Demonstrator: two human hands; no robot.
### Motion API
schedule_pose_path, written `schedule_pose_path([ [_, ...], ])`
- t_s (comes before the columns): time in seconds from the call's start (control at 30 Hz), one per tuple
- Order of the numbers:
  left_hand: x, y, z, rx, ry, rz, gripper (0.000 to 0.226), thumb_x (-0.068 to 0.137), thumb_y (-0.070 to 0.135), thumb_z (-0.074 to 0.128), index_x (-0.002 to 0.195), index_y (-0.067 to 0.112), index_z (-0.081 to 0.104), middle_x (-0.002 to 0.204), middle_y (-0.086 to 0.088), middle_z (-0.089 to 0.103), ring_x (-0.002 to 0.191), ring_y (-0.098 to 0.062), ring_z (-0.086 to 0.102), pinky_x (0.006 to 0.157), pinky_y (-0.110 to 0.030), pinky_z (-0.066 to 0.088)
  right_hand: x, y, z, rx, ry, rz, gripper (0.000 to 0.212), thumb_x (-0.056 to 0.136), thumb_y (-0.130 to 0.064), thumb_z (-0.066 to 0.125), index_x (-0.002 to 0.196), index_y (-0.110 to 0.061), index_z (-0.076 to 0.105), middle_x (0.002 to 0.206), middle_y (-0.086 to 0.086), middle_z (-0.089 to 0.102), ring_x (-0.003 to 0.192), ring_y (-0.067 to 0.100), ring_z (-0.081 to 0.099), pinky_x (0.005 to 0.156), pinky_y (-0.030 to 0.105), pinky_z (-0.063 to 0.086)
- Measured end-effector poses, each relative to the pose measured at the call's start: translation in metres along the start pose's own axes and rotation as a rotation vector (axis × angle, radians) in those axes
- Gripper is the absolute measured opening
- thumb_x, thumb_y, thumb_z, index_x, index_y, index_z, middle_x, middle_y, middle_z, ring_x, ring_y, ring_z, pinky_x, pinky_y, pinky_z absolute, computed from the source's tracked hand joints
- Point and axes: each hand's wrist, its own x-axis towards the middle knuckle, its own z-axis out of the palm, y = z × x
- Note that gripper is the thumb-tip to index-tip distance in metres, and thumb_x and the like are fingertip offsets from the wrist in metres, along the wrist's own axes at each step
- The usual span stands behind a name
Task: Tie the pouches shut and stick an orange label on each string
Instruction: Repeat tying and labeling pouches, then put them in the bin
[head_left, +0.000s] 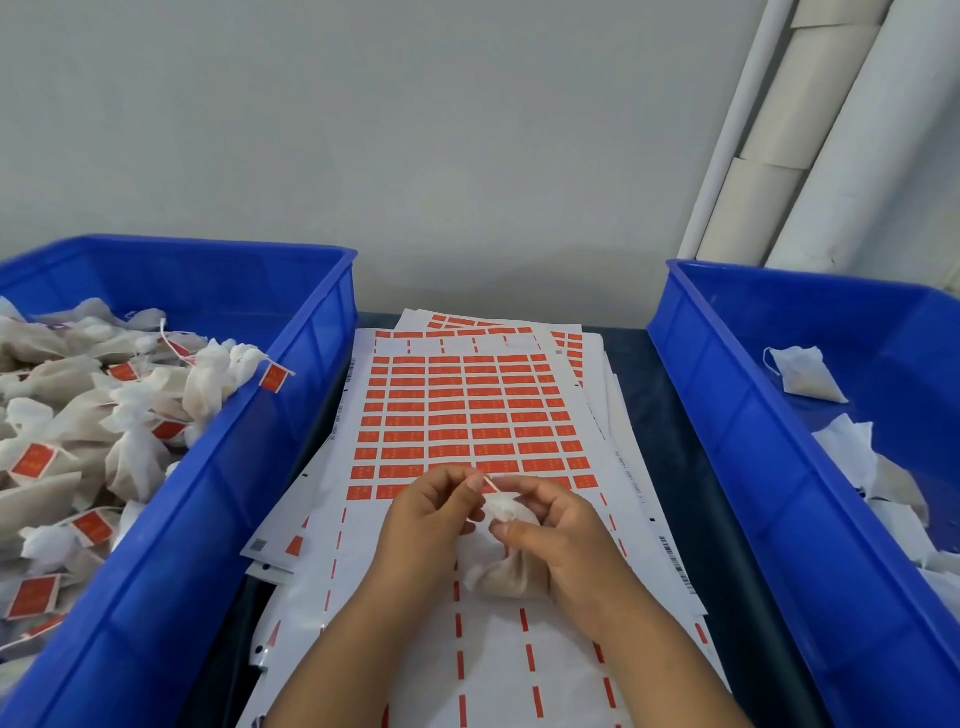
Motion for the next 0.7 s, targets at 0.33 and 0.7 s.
schedule_pose_path([
  [0.33,0.011,0.001,-0.012,-0.221,0.421,-0.129,0.018,0.091,0.037,0.049,0.087,0.026,0.063,0.081,0.005,0.067,0.080,-0.017,0.065,0.063,-0.021,0.047,-0.003,-0.009,-0.011,-0.257,-0.107,0.143,0.016,0.087,-0.029,0.066,0.075,-0.030,0.076,0.098,-0.019,0.065,0.101,0.012,0.054,0.071,0.018,0.039],
  [0.7,0.007,0.003,-0.005,0.138,0.259,-0.185,0.012,0.092,0.032,0.055,0.080,0.030,0.058,0.081,0.013,0.059,0.073,-0.009,0.056,0.054,-0.012,0.041,-0.004,-0.016,-0.022,0.503,-0.107,0.061,0.039,0.072,-0.033,0.080,0.108,-0.023,0.071,0.115,0.005,0.069,0.105,0.023,0.066,0.095,0.044,0.052],
])
